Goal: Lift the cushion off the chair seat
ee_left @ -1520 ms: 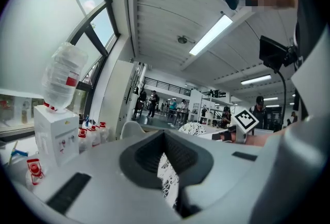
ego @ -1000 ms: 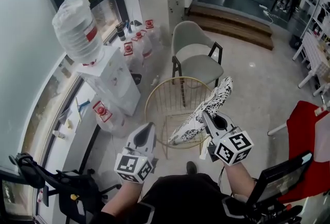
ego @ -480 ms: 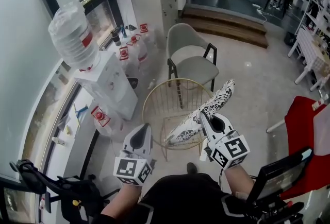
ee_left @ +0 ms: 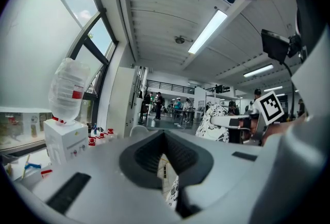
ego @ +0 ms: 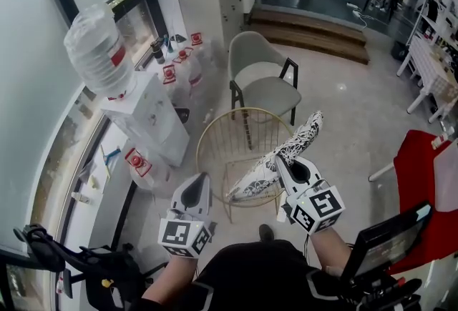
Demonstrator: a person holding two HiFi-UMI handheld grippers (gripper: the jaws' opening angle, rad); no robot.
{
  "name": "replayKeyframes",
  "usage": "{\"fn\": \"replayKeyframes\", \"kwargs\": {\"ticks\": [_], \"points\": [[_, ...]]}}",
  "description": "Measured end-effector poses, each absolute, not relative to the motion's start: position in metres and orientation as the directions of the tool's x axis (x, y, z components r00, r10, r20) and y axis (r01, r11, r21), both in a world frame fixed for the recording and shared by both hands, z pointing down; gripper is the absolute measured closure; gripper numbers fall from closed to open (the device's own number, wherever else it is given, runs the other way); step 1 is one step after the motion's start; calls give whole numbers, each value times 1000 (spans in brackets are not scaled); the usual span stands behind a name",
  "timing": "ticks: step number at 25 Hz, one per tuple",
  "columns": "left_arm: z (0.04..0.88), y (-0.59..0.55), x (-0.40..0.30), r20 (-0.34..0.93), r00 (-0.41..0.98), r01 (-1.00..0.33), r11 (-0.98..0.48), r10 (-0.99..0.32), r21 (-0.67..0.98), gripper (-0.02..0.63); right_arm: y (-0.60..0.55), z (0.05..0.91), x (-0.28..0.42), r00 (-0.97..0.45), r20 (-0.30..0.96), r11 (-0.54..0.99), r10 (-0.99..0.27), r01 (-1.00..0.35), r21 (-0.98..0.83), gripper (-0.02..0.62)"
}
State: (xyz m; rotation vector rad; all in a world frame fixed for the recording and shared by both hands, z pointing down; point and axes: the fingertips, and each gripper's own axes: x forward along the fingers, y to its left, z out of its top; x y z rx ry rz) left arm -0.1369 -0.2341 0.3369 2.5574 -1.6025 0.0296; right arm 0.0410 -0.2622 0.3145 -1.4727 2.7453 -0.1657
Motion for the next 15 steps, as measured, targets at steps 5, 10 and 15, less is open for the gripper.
{"fn": "replayKeyframes", "kwargs": {"ticks": [5, 10, 15], "points": [[338, -234, -140, 85, 439, -897, -431, -894, 100, 598, -262, 317, 39, -552, 38, 546, -833, -832, -103, 575], [338, -235, -140, 86, 442, -895, -434, -893, 103, 598, -263, 316, 39, -548, 38, 543, -836, -834, -99, 575], [342, -237, -140, 86, 442, -895, -433, -893, 107, 598, -267, 319, 39, -550, 41, 544, -834, -834, -94, 575]]}}
